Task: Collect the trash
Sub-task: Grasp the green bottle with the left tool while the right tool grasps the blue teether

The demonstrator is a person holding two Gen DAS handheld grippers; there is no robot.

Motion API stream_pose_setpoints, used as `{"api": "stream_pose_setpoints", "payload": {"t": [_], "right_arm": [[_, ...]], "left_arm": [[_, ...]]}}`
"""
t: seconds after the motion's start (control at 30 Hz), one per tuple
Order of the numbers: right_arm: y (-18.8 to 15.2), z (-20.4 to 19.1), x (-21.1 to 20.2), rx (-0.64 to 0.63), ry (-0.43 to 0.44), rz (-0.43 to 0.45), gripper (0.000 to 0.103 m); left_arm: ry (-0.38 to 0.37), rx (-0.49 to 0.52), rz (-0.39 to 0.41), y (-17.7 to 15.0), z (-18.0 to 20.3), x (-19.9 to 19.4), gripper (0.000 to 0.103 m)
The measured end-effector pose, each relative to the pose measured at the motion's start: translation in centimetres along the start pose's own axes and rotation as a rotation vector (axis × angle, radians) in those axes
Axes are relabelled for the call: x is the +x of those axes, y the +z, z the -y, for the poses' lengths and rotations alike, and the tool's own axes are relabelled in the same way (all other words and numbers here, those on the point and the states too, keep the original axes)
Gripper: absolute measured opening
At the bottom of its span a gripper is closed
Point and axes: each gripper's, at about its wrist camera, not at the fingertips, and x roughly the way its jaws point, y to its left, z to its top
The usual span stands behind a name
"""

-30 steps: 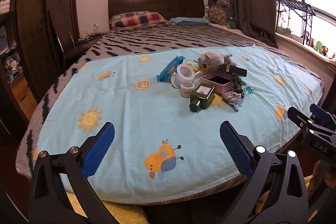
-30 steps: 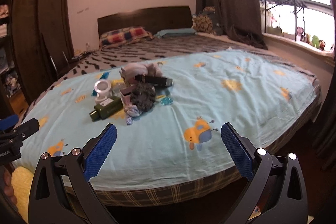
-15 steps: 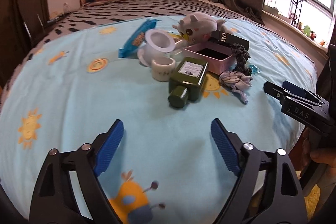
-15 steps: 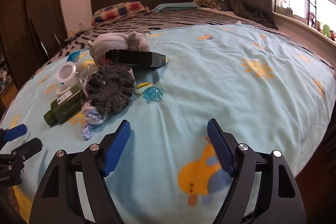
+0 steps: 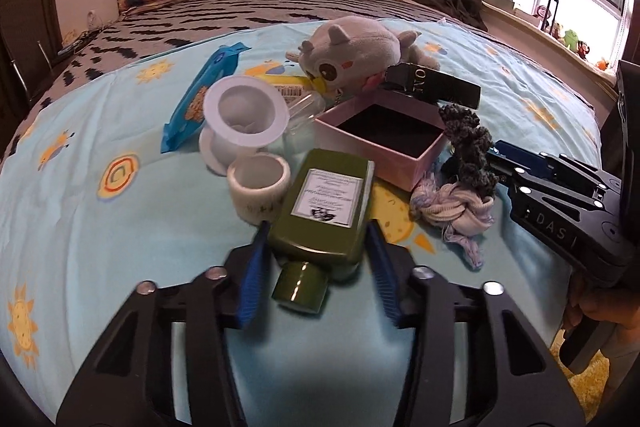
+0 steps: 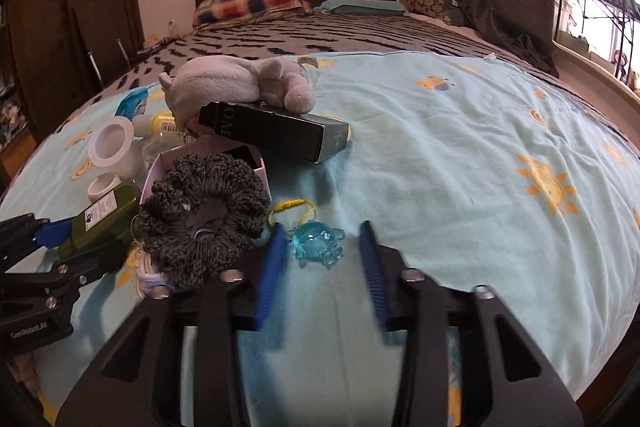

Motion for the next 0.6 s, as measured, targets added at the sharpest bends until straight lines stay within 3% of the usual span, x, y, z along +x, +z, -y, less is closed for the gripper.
{"api": "stream_pose_setpoints", "payload": {"t": [0.3,0.6], "right_arm": [[-0.2,0.5,-4.3,0.024,0.03,0.076,0.031],[-3.6,-0.6,-14.0,-0.008,0.098,0.166,0.031]], "left_arm": [[0.033,0.022,0.058,-0.8,0.6,-3.3,0.043],[0.011,0.091,0.183,-4.7,2.7,-13.2,0.043]]}}
